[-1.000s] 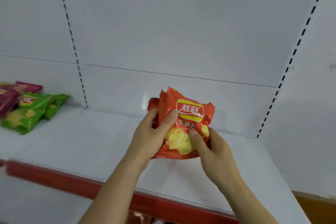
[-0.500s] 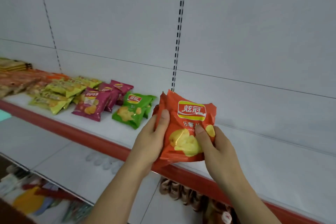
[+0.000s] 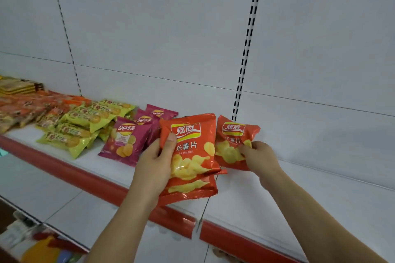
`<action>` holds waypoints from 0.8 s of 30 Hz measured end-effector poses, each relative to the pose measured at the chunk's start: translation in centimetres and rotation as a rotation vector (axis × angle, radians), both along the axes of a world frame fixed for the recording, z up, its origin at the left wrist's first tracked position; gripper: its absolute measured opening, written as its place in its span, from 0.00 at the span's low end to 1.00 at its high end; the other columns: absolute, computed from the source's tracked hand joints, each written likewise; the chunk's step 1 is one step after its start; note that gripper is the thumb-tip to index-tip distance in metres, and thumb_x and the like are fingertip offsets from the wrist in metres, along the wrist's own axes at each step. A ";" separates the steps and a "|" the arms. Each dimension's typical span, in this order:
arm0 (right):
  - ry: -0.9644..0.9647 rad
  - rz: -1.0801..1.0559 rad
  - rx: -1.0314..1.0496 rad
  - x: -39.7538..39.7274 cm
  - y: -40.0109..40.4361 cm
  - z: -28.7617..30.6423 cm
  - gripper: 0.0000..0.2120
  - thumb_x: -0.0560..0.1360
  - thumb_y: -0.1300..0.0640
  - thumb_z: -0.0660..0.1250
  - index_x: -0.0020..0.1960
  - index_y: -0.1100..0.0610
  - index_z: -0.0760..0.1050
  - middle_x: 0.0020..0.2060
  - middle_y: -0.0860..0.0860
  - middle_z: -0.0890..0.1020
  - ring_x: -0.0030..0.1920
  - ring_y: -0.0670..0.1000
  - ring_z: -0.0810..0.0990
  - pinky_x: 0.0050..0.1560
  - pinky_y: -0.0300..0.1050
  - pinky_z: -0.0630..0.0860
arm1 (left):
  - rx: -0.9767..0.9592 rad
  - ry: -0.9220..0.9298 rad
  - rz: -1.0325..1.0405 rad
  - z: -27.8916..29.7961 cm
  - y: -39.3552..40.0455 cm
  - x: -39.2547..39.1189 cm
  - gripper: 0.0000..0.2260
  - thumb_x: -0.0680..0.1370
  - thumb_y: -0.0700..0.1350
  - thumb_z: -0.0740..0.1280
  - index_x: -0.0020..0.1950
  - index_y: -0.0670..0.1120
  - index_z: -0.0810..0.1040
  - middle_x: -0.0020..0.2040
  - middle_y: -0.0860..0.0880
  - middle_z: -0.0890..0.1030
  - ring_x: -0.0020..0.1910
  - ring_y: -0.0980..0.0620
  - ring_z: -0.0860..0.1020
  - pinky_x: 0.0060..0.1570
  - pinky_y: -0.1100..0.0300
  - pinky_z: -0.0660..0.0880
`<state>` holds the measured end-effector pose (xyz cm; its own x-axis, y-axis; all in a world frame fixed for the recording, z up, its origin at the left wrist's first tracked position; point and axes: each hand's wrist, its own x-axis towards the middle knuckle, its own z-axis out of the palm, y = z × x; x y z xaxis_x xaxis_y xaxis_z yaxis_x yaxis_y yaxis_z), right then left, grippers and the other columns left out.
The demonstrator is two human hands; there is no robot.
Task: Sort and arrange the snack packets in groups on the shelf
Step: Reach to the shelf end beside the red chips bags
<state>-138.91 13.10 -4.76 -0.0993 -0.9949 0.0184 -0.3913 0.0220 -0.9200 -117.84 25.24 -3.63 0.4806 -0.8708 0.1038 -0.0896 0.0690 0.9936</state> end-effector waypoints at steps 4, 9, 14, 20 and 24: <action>0.189 -0.012 0.008 0.9 -3.4 -1.8 0.12 0.77 0.52 0.66 0.47 0.62 0.77 0.38 0.55 0.80 0.38 0.55 0.76 0.39 0.46 0.70 | 0.033 -0.074 -0.051 0.3 -2.3 1.1 0.13 0.80 0.65 0.61 0.50 0.60 0.81 0.43 0.61 0.86 0.45 0.57 0.85 0.45 0.57 0.80; 0.538 -0.131 -0.018 0.5 -4.0 -3.0 0.15 0.79 0.45 0.62 0.46 0.57 0.75 0.38 0.51 0.79 0.43 0.57 0.78 0.37 0.45 0.68 | 0.072 -0.080 -0.119 0.0 -4.3 2.0 0.16 0.79 0.67 0.61 0.53 0.59 0.82 0.45 0.60 0.87 0.46 0.56 0.85 0.45 0.57 0.80; 0.719 -0.210 -0.086 1.0 -3.1 -3.5 0.15 0.81 0.44 0.57 0.48 0.56 0.71 0.44 0.54 0.79 0.44 0.56 0.78 0.43 0.48 0.75 | 0.069 -0.035 -0.256 0.0 -5.4 2.3 0.16 0.79 0.65 0.61 0.54 0.57 0.82 0.44 0.59 0.87 0.42 0.58 0.86 0.47 0.55 0.81; 0.882 -0.333 -0.047 1.9 -1.9 -3.2 0.20 0.81 0.41 0.55 0.54 0.57 0.73 0.51 0.55 0.79 0.54 0.58 0.77 0.46 0.49 0.71 | 0.075 -0.024 -0.353 0.1 -5.6 3.4 0.15 0.80 0.64 0.61 0.54 0.57 0.82 0.44 0.59 0.87 0.42 0.59 0.86 0.45 0.58 0.81; 0.783 -0.379 0.015 2.0 -1.4 -2.1 0.25 0.79 0.38 0.55 0.57 0.59 0.75 0.53 0.57 0.80 0.56 0.61 0.77 0.52 0.52 0.73 | 0.077 -0.033 -0.352 -0.1 -5.4 3.7 0.15 0.81 0.63 0.61 0.54 0.56 0.81 0.47 0.57 0.87 0.46 0.56 0.85 0.49 0.55 0.82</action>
